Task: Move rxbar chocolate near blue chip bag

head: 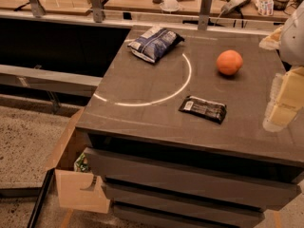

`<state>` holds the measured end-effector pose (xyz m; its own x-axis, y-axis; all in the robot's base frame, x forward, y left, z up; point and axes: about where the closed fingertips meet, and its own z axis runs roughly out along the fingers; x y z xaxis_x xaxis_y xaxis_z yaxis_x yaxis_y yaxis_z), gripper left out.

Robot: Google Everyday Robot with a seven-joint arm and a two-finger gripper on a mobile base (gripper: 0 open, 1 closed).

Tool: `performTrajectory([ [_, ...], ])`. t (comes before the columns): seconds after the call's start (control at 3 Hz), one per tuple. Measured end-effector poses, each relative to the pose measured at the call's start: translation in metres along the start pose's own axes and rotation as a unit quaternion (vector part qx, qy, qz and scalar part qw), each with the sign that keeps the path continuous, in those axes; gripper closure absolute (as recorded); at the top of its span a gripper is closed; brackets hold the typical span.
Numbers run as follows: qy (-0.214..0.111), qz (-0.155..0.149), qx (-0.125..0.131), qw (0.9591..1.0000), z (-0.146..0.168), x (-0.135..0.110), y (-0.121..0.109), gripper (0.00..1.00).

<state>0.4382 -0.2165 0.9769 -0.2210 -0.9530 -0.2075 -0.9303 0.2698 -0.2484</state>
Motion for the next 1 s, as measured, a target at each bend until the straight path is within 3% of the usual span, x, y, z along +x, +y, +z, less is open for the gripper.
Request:
performTrajectory([
  [0.33, 0.000, 0.000, 0.000, 1.0000, 0.000, 0.000, 0.000, 0.00],
  [0.67, -0.032, 0.033, 0.004, 0.9989, 0.010, 0.006, -0.009, 0.00],
  [1.0, -0.103, 0.103, 0.001, 0.9893, 0.049, 0.015, -0.022, 0.00],
])
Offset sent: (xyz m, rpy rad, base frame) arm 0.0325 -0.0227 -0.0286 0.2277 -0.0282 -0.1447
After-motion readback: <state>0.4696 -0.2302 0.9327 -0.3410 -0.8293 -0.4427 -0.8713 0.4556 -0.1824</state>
